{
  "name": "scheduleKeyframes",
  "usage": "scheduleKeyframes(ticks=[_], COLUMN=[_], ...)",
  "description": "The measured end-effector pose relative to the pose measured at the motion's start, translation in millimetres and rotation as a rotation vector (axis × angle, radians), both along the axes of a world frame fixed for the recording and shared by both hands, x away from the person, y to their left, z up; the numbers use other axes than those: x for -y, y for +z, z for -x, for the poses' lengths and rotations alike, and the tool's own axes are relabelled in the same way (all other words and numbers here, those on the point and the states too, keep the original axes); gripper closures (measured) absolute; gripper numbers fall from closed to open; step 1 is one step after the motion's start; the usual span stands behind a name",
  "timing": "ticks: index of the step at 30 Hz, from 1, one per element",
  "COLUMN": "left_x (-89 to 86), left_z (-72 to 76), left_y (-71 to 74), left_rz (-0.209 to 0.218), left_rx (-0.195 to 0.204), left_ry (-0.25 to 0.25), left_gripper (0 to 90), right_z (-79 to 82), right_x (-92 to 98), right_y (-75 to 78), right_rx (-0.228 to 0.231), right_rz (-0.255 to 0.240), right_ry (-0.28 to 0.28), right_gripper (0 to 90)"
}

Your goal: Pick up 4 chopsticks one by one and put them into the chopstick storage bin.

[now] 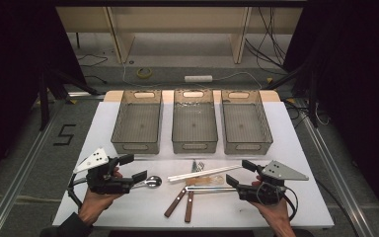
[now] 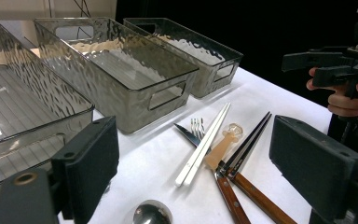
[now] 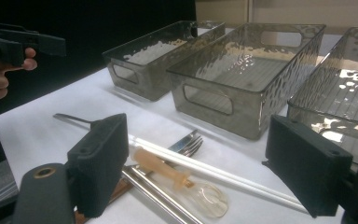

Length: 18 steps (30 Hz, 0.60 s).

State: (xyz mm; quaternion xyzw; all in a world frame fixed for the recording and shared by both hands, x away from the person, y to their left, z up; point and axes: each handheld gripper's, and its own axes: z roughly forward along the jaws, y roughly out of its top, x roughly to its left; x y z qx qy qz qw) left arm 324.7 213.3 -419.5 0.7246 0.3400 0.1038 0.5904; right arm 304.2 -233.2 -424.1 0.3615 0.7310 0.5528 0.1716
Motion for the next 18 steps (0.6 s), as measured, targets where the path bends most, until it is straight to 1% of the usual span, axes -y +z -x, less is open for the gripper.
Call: scheduleKeyframes(ticks=[4, 10, 11, 12, 13, 14, 16, 18], left_x=[0.5, -0.2, -0.1, -0.1, -0.1, -0.2, -0.2, 0.0], left_z=[-0.3, -0.4, -0.6, -0.7, -0.7, -0.7, -0.8, -1.0], left_y=[-0.4, -0.3, -0.3, -0.4, -0.5, -0.6, -0.5, -0.6], left_rz=[-0.005, -0.002, 0.001, 0.001, -0.001, -0.004, -0.001, -0.002], left_rx=[-0.001, -0.001, -0.002, -0.003, -0.003, -0.003, -0.003, -0.003], left_ry=[-0.001, 0.001, 0.002, 0.002, 0.002, 0.001, 0.002, 0.004], left_gripper=[15.3, 15.3, 15.3, 15.3, 15.3, 15.3, 15.3, 15.3], right_z=[-0.6, -3.0, -4.6, -5.9, -5.9, -7.2, -10.6, -14.5], right_x=[-0.4, -1.4, -2.3, -2.9, -2.9, -3.8, -6.1, -9.9], right_y=[0.8, 3.7, 5.8, 7.1, 7.1, 8.9, 13.0, 17.0], right_rx=[-0.002, -0.009, -0.019, -0.02, -0.02, -0.026, -0.036, -0.049], right_rz=[0.013, 0.052, 0.077, 0.091, 0.091, 0.112, 0.151, 0.206], right_ry=[0.01, 0.03, 0.043, 0.056, 0.056, 0.068, 0.112, 0.154], right_gripper=[22.8, 24.6, 24.8, 25.2, 25.2, 25.3, 26.3, 26.3])
